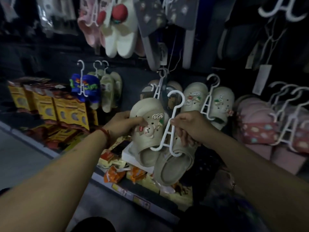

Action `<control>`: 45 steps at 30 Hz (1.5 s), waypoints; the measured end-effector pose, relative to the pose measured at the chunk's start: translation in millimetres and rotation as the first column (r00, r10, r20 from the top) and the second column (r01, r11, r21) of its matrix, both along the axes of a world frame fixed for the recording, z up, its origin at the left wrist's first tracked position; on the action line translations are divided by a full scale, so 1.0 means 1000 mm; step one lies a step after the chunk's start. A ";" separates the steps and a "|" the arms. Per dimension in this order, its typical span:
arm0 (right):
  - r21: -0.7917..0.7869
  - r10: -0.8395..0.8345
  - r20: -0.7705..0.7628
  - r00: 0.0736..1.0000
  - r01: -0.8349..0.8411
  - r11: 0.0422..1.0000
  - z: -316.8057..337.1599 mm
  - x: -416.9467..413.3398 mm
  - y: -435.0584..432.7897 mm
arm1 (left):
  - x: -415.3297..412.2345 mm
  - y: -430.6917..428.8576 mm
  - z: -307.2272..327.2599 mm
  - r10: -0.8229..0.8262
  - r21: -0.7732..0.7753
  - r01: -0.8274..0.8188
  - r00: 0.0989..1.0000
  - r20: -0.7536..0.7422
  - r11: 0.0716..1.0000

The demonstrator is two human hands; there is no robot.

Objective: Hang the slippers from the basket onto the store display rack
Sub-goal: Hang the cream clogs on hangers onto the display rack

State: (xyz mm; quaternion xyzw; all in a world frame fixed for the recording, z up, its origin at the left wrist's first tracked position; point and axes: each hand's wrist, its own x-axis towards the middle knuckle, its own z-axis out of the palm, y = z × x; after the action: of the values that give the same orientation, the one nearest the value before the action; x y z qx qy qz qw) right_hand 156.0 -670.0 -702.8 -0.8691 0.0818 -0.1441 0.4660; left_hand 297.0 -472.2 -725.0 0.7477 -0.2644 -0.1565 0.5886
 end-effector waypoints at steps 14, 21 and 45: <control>-0.118 -0.060 -0.002 0.998 0.059 0.991 0.024 -0.012 -0.051 | 0.006 -0.074 0.029 -0.148 0.137 0.134 0.984 0.097 0.982; -0.130 -0.187 0.109 0.976 0.201 0.971 0.026 -0.019 -0.078 | 0.002 -0.112 0.024 -0.041 0.005 0.043 0.918 0.394 0.999; -0.175 -0.314 -0.031 0.949 0.305 0.936 0.031 0.035 -0.158 | 0.003 -0.225 0.026 -0.205 0.337 -0.109 0.610 0.765 0.935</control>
State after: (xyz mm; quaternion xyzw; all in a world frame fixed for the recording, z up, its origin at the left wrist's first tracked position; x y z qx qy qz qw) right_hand 191.0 -828.0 -671.8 -0.8853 0.2186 -0.1966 0.3602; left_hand 299.7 -697.4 -699.3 0.8243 -0.4842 0.1287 0.2636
